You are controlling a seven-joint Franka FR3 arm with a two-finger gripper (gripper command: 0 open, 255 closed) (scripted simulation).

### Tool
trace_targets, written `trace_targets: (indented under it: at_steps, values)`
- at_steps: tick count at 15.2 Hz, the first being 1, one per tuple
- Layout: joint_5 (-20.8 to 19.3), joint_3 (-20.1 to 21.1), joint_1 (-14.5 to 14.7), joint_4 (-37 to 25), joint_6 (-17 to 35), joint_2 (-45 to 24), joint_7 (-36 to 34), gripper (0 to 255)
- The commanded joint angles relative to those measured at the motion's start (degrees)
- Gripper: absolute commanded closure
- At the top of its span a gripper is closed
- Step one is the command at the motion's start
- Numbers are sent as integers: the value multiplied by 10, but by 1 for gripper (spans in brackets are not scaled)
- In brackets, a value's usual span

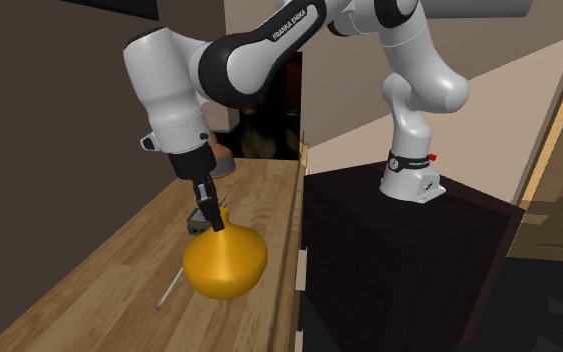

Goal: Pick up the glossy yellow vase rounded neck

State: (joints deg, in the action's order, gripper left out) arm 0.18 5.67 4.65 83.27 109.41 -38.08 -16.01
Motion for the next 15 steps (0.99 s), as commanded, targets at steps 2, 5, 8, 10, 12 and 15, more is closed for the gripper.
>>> trace_targets:
  at_steps: [2,5,8,10,12,15]
  values:
    - [1,1,0,-6,-16,10,-1,255]
    - [1,1,0,-14,-34,20,-2,255]
    - [2,2,0,-24,-52,29,-2,255]
    - [2,2,0,-31,-64,34,-3,255]
    - [3,2,0,-39,-77,39,-3,255]
    - [3,2,0,-44,-84,41,-3,255]
